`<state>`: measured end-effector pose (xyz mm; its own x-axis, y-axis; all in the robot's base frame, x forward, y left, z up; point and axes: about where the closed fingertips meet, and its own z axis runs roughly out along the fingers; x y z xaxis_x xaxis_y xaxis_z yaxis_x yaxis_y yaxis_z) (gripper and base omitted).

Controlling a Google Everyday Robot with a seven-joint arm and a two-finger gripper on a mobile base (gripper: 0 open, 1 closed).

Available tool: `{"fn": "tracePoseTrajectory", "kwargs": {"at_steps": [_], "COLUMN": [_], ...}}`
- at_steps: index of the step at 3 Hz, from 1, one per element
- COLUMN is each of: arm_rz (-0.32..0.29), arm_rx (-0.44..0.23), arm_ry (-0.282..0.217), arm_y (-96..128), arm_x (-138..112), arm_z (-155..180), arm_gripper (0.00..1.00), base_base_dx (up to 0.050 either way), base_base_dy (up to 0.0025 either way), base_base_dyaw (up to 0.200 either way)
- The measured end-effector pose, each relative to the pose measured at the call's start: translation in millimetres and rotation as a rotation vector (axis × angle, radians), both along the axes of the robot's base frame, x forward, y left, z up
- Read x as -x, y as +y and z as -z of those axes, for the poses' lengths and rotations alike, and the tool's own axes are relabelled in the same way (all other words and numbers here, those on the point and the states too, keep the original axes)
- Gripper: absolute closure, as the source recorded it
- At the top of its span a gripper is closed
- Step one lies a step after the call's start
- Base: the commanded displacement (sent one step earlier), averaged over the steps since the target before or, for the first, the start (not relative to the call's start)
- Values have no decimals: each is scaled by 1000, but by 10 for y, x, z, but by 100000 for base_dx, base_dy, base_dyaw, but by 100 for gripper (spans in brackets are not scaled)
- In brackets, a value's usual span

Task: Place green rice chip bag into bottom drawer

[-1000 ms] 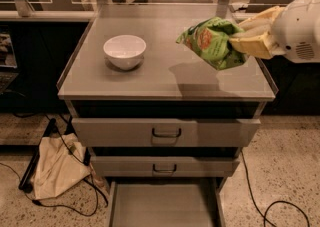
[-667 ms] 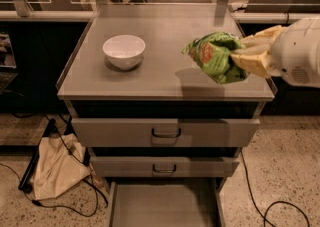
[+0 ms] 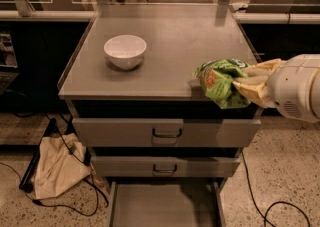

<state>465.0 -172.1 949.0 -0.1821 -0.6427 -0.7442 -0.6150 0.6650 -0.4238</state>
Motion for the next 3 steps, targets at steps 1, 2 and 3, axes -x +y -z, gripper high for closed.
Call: {"fn": "tracePoseTrajectory", "kwargs": {"at_steps": [1,2,3], "arm_rz": [4,24,75], "arm_rx": [-4,-22,-54], "arm_ry": [4,20,67], "arm_y": [5,30,-12], "arm_x": [43,240,591], "arm_z": [-3,-16,-12], "arm_gripper": [100,100,100], "base_base_dx": [0,0,0], "base_base_dy": [0,0,0], "base_base_dyaw": [0,0,0]}}
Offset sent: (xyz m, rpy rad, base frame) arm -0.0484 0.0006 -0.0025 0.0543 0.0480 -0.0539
